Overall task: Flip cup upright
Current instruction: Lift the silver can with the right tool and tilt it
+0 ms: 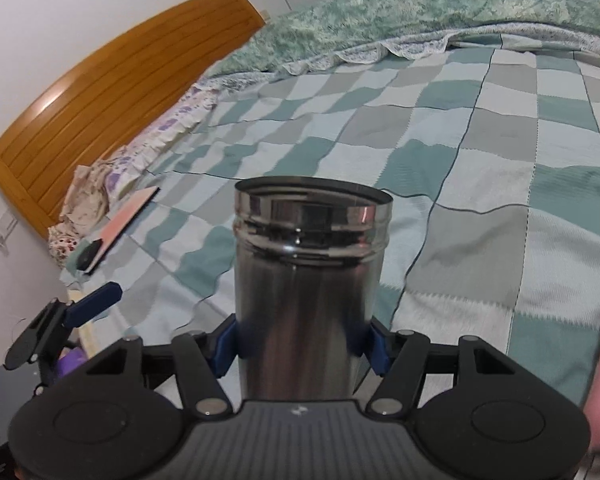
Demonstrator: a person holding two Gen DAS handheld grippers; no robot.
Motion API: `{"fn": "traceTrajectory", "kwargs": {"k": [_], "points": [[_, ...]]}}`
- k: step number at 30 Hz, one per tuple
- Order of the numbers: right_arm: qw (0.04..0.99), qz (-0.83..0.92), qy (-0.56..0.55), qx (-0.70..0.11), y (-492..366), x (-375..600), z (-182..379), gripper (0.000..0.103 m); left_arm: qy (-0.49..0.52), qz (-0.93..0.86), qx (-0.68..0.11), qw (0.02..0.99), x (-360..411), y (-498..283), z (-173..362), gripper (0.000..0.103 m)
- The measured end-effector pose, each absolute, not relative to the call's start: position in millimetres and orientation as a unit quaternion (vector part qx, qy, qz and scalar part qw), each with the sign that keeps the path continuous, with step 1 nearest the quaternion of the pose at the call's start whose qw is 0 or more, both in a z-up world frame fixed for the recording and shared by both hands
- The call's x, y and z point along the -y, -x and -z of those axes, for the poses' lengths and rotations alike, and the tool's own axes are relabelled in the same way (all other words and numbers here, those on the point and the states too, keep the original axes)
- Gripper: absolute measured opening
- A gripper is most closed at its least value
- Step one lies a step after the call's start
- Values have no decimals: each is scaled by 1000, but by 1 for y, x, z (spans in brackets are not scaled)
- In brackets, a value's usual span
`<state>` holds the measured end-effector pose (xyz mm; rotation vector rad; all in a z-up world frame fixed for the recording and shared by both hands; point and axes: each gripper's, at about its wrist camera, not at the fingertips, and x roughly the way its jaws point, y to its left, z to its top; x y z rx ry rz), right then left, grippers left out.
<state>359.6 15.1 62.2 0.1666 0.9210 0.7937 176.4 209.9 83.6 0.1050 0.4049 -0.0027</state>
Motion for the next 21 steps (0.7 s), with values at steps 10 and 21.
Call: {"fn": "traceTrajectory", "kwargs": {"k": [10,21], "points": [[807,-379,-99,-443,-278,0,-72,62,-57,10,-199,978,-205,-103,-90,103],[789,-364,-123,-479,-220,5,-37,62,-57,23,-222,973,-205,-53,-70,103]]}}
